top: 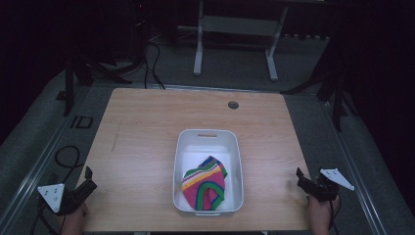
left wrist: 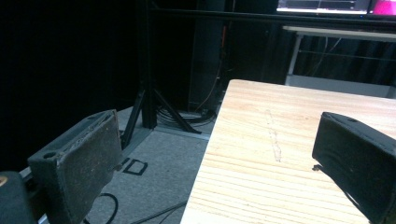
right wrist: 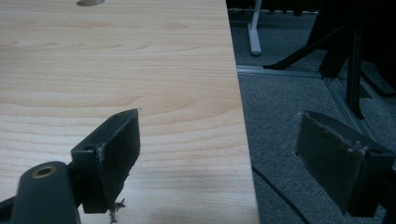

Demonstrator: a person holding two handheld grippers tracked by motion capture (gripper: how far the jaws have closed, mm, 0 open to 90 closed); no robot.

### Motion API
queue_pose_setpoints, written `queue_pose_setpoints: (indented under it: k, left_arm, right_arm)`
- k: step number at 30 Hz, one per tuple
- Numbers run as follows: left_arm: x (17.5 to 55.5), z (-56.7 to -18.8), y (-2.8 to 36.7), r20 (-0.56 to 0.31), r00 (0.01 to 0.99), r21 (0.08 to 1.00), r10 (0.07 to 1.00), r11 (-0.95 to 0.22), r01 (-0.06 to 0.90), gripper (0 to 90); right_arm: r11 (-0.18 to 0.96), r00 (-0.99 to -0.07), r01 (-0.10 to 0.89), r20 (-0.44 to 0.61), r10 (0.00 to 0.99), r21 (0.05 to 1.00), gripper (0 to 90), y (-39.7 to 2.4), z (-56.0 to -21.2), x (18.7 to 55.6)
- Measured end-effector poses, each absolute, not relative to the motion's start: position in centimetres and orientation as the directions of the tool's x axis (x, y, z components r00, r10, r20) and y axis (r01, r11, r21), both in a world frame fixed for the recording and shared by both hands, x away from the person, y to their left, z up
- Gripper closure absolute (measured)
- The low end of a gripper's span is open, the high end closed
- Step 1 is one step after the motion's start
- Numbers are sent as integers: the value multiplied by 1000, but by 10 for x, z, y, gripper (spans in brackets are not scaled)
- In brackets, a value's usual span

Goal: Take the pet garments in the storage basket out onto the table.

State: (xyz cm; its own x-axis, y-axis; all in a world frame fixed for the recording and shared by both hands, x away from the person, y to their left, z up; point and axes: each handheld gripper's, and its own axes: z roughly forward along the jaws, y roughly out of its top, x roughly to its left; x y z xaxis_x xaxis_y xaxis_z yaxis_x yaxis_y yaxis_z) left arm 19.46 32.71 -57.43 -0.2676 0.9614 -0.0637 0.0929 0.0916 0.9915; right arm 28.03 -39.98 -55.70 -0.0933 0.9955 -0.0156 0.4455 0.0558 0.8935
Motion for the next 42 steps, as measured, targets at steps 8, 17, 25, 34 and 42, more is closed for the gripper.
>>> queue_pose_setpoints:
  k: [8, 17, 25, 34, 42]
  left_arm:
    - [195, -574, 327, -60, -260, 991, 964, 88, 96, 18]
    - [195, -574, 327, -62, -260, 991, 964, 89, 95, 19]
    - [195, -574, 328, -72, -263, 990, 962, 100, 97, 18]
    - [195, -574, 329, -74, -259, 990, 963, 102, 97, 19]
    - [195, -574, 328, -71, -255, 991, 964, 98, 92, 19]
  right_arm:
    - [56, -147, 478, 17, 989, 877, 149, -400, -557, 282]
    - [140, -319, 515, 38, 947, 846, 148, -404, -558, 281]
    - [235, -495, 522, 67, 866, 820, 148, -406, -559, 276]
    - [380, -694, 475, 72, 716, 794, 148, -382, -551, 283]
    - [458, -805, 419, 86, 587, 784, 139, -352, -536, 289]
